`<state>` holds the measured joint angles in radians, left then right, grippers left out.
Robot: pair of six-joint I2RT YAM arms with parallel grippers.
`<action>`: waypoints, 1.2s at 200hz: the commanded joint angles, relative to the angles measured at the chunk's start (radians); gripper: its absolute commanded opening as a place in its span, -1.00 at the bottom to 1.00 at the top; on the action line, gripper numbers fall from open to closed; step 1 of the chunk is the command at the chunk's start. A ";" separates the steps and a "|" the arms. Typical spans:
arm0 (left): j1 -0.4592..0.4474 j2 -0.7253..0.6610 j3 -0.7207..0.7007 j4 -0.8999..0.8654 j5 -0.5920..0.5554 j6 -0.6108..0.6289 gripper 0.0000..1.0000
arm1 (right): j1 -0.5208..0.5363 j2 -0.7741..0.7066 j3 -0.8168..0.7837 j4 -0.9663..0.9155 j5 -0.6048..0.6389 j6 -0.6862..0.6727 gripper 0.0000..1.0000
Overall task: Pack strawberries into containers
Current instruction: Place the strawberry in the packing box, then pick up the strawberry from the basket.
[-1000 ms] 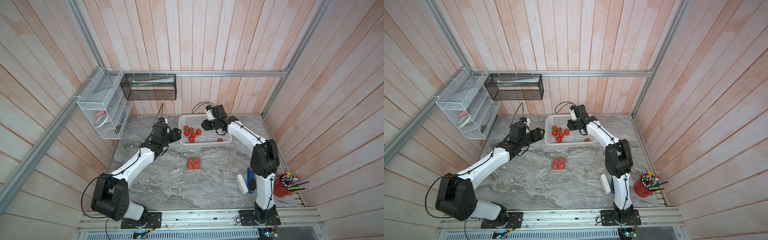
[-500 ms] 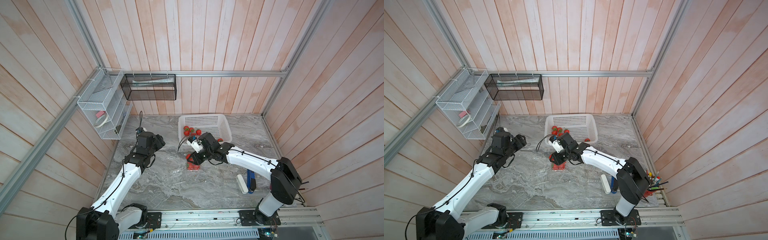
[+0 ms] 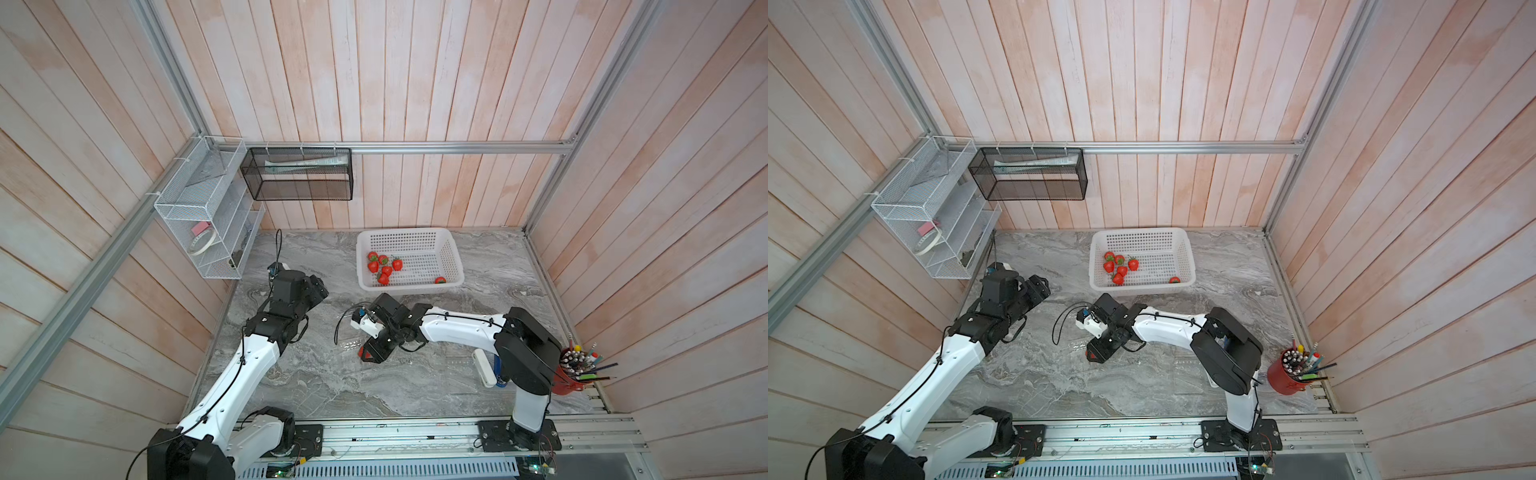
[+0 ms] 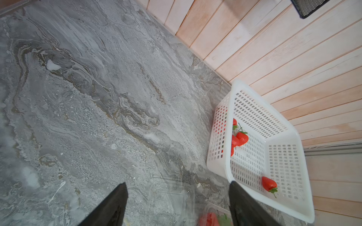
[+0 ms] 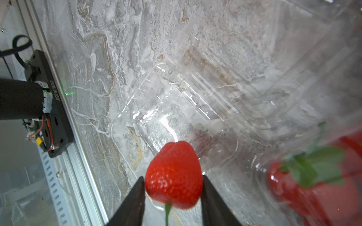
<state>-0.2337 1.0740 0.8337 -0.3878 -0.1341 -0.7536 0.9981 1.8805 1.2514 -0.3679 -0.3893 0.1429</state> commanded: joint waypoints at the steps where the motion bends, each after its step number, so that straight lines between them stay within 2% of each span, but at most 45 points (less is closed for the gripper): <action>1: 0.007 0.013 -0.019 0.019 0.015 -0.004 0.68 | -0.002 -0.011 0.039 -0.002 0.014 -0.013 0.12; 35: 0.007 0.055 -0.021 0.052 0.029 0.007 0.69 | -0.023 -0.048 0.078 -0.006 0.036 -0.023 0.19; 56: 0.007 0.088 -0.016 0.084 0.047 0.012 0.69 | -0.076 -0.074 0.128 -0.040 0.073 -0.034 0.19; 68: 0.007 0.108 -0.015 0.116 0.062 0.017 0.69 | -0.147 -0.101 0.143 -0.027 0.091 -0.014 0.19; 88: 0.004 0.160 -0.006 0.182 0.107 0.025 0.69 | -0.308 -0.129 0.160 0.054 0.019 0.041 0.18; 107: -0.015 0.239 0.028 0.240 0.151 0.038 0.69 | -0.427 -0.112 0.209 0.108 0.006 0.088 0.23; 146: -0.093 0.417 0.145 0.306 0.174 0.091 0.73 | -0.539 0.119 0.509 -0.045 0.065 0.072 0.33; 201: -0.093 0.572 0.246 0.361 0.248 0.086 0.75 | -0.545 0.548 1.042 -0.395 0.171 -0.014 0.33; 219: -0.094 0.595 0.261 0.367 0.258 0.085 0.75 | -0.533 0.625 1.138 -0.447 0.197 -0.030 0.35; 240: -0.094 0.615 0.276 0.367 0.272 0.083 0.75 | -0.527 0.656 1.150 -0.435 0.205 -0.024 0.35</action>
<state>-0.3294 1.6669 1.0775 -0.0433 0.1055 -0.6838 0.4553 2.5282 2.3489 -0.7052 -0.2222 0.1402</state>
